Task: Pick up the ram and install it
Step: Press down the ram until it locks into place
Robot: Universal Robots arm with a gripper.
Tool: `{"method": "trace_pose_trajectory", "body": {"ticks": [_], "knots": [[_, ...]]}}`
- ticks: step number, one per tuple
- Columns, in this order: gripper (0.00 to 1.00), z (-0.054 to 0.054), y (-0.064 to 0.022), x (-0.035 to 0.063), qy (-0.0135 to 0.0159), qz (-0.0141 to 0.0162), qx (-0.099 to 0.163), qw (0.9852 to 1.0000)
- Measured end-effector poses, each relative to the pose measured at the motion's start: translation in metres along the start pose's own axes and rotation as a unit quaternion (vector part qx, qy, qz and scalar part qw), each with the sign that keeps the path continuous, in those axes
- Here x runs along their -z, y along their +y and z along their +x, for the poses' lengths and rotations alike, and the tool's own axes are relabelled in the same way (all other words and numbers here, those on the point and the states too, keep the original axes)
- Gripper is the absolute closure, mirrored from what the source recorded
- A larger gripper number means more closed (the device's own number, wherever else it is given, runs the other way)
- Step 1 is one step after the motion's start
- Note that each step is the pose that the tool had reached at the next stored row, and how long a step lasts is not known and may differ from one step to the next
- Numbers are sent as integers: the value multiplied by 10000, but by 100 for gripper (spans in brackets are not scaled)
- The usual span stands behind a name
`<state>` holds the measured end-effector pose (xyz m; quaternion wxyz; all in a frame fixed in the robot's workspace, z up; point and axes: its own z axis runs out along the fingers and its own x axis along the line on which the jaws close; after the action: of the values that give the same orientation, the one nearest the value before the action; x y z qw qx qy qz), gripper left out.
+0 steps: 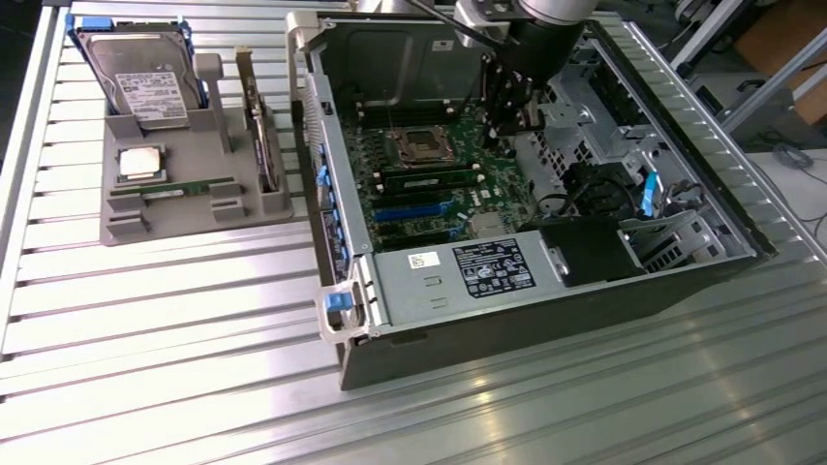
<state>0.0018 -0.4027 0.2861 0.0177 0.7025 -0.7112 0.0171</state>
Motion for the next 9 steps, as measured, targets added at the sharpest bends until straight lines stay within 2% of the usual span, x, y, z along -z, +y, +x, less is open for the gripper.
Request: {"method": "trace_pose_trajectory", "body": {"ticks": [9], "knots": [[89, -13, -33, -92, 2, -7, 1, 10000]]}}
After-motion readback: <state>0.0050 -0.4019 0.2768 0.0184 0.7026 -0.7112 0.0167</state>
